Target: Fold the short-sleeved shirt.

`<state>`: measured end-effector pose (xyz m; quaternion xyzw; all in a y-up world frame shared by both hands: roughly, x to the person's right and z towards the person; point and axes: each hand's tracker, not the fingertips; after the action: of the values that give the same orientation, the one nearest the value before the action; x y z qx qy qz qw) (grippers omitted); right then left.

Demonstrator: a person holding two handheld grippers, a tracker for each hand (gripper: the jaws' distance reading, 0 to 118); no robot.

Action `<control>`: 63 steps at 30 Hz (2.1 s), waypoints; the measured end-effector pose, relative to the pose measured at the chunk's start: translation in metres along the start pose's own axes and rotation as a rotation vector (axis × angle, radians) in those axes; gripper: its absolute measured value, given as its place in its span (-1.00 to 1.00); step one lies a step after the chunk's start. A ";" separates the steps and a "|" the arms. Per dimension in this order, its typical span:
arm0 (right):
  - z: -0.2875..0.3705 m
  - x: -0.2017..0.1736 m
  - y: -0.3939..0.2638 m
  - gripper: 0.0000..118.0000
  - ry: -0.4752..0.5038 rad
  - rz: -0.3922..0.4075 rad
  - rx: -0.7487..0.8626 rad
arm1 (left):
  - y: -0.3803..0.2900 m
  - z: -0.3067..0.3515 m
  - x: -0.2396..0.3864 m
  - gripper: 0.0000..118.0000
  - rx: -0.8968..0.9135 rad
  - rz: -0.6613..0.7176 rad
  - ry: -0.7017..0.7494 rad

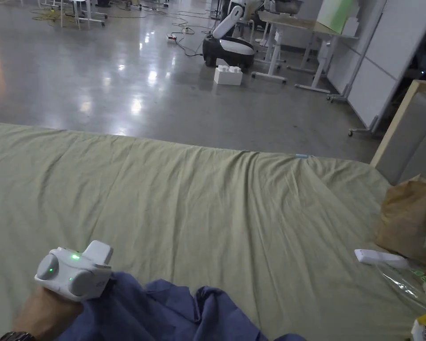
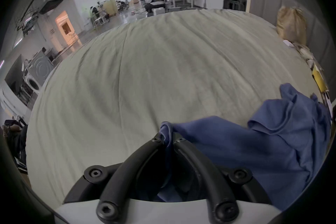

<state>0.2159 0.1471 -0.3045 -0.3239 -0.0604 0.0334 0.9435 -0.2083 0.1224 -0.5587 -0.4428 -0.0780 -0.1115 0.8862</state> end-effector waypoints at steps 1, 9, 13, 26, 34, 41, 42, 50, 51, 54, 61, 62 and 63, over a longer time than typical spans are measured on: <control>-0.005 0.006 -0.002 0.47 -0.009 -0.003 -0.012 | -0.002 0.007 -0.006 -0.89 0.008 0.047 -0.056; -0.045 0.041 -0.011 0.17 0.083 -0.038 -0.196 | -0.042 0.091 -0.010 -0.89 0.231 0.162 -0.040; -0.069 0.037 -0.022 -0.67 0.177 -0.016 -0.257 | -0.061 0.163 0.002 -0.89 0.323 0.177 -0.044; 0.021 0.036 0.079 -0.91 0.163 -0.002 0.035 | -0.030 0.312 -0.059 -0.89 0.627 0.193 0.050; 0.080 0.044 0.186 -0.91 0.130 0.020 0.262 | -0.014 0.410 -0.114 -0.89 0.753 0.232 0.184; 0.109 0.051 0.261 -0.91 0.107 0.029 0.360 | -0.012 0.457 -0.159 -0.89 0.810 0.322 0.284; 0.112 0.050 0.270 -0.91 0.107 0.025 0.366 | -0.011 0.458 -0.170 -0.89 0.812 0.331 0.295; 0.117 0.027 0.333 -0.91 0.087 0.064 0.433 | 0.008 0.448 -0.193 -0.89 0.770 0.386 0.316; 0.115 0.024 0.338 -0.91 0.084 0.065 0.431 | 0.011 0.447 -0.195 -0.89 0.765 0.392 0.316; 0.115 0.014 0.349 -0.91 0.080 0.076 0.426 | 0.009 0.447 -0.194 -0.89 0.762 0.407 0.308; 0.108 0.001 0.372 -0.91 0.051 0.097 0.447 | 0.024 0.446 -0.197 -0.89 0.759 0.404 0.322; 0.109 0.001 0.374 -0.91 0.044 0.095 0.455 | 0.041 0.441 -0.209 -0.89 0.761 0.406 0.320; 0.110 0.000 0.376 -0.91 0.039 0.096 0.463 | 0.044 0.440 -0.208 -0.89 0.761 0.406 0.326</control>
<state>0.1925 0.5099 -0.4500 -0.1020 -0.0172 0.0849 0.9910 -0.4142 0.5281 -0.3799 -0.0690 0.1155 0.0327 0.9904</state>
